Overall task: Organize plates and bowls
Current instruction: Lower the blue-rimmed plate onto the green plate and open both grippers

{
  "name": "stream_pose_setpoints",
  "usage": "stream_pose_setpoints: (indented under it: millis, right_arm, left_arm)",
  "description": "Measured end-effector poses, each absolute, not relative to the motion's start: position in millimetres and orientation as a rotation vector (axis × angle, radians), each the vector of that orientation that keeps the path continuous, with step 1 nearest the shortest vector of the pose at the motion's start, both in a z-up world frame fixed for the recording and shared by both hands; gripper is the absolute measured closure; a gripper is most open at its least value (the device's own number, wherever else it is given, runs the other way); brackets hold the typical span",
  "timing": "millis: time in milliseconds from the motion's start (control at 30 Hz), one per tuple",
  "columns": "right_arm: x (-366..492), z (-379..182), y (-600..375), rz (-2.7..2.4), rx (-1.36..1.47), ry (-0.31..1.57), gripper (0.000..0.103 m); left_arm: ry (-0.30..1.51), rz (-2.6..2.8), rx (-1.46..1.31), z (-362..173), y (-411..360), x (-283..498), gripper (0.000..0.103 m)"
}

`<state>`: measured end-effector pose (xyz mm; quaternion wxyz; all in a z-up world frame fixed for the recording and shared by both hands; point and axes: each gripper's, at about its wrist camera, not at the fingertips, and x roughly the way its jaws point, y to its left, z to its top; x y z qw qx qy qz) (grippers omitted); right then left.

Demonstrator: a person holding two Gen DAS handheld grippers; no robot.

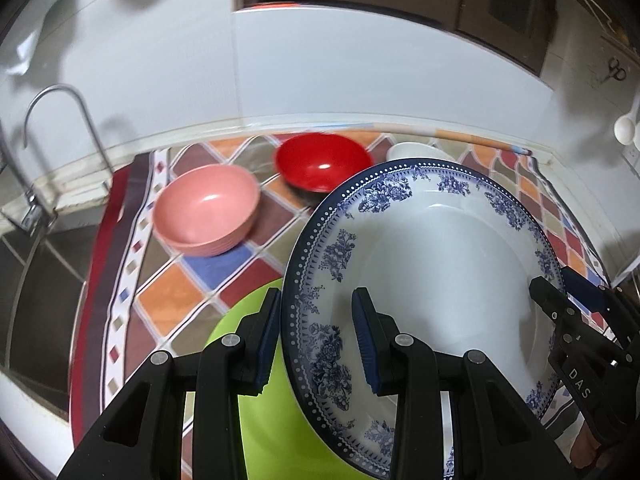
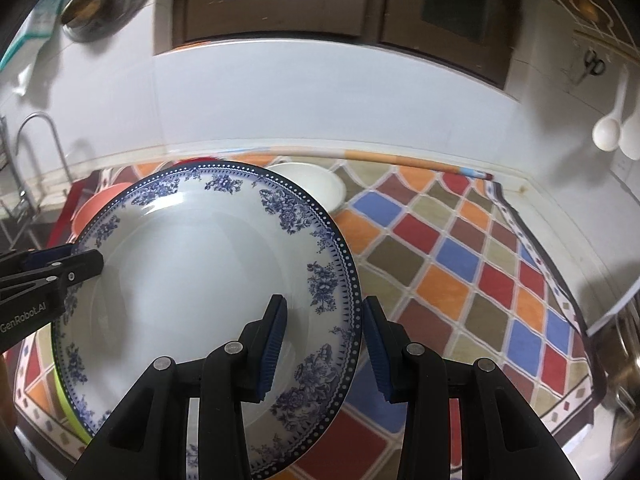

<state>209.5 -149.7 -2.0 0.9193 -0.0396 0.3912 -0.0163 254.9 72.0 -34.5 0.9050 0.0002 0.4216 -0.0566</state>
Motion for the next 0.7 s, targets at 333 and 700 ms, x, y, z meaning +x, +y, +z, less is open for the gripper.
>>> stream_pose_setpoints:
  millis: [333,700]
  right_arm:
    - [213,-16,-109,0.06,-0.111,0.84,0.063]
    - [217,-42,-74,0.139,-0.139,0.916,0.063]
  left_arm:
    - [0.917,-0.034,-0.033,-51,111,244,0.067]
    - [0.991,0.02,-0.051,-78,135,240,0.067]
